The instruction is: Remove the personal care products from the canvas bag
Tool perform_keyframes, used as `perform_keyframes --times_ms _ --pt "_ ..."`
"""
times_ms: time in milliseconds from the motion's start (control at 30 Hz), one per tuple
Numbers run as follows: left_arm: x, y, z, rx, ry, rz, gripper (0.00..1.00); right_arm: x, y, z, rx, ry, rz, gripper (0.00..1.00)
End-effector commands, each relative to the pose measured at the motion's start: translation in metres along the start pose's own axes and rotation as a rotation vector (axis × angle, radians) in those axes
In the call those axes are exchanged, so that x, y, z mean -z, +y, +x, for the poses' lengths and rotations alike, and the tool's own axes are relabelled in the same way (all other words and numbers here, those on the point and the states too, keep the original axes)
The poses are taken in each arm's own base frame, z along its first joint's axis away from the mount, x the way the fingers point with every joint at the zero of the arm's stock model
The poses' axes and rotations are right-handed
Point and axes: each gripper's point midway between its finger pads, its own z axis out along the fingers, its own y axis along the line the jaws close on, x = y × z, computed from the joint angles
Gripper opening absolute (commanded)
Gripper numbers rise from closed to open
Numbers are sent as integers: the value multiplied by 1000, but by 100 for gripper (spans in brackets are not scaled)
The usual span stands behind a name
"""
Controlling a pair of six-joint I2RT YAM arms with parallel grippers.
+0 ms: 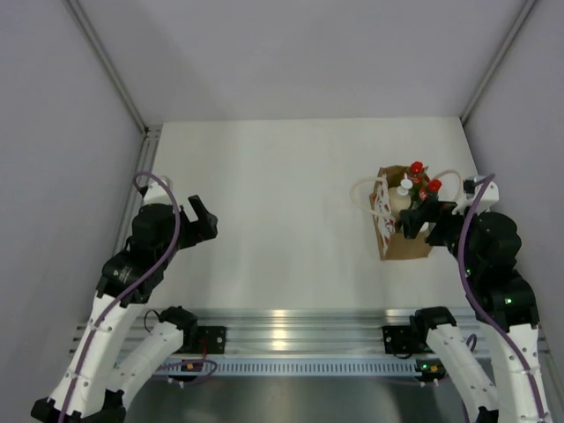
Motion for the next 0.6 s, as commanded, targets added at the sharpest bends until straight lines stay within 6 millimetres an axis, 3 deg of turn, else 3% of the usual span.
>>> perform_keyframes --times_ms 0,200,300,433,567 --pt "3 -36 -24 62 -37 143 98 -1 3 -18 -33 -74 -5 99" --pt "0 -84 -26 122 18 358 98 -9 6 -19 -55 -106 -29 99" --pt "-2 -106 -17 152 96 460 98 -18 7 -21 -66 -123 -40 99" --pt "-4 -132 -13 166 135 550 98 -35 2 -22 -55 -121 -16 100" --pt "-7 -164 6 142 200 602 98 -61 -9 -23 -11 -115 30 100"
